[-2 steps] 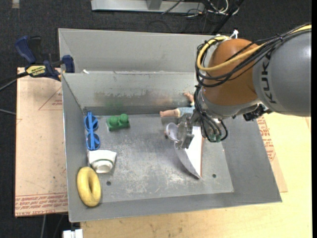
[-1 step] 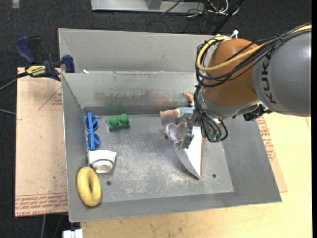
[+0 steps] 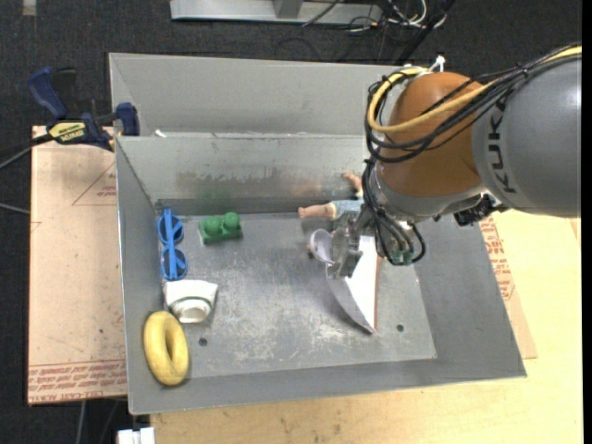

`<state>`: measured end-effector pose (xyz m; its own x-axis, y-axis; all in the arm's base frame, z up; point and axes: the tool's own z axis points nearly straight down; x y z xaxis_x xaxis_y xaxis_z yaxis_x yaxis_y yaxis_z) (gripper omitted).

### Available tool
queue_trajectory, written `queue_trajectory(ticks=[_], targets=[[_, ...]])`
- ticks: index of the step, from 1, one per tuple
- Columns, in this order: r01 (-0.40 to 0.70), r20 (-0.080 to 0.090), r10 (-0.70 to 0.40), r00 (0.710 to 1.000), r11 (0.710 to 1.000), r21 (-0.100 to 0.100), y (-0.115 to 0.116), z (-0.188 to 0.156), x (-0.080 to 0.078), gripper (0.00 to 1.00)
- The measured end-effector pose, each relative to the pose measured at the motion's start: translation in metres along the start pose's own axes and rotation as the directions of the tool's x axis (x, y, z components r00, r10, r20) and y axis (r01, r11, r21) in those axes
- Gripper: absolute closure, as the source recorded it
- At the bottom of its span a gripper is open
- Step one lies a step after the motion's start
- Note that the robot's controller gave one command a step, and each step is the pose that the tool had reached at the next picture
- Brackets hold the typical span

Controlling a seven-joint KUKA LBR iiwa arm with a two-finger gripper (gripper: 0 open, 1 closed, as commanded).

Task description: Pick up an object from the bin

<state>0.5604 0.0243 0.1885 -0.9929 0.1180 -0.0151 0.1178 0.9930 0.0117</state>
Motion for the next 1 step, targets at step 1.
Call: queue_trajectory(ticks=[1], targets=[[0.000,0.000,0.000,1.000,1.000,0.000,0.0000,0.0000,0.0000,1.00]])
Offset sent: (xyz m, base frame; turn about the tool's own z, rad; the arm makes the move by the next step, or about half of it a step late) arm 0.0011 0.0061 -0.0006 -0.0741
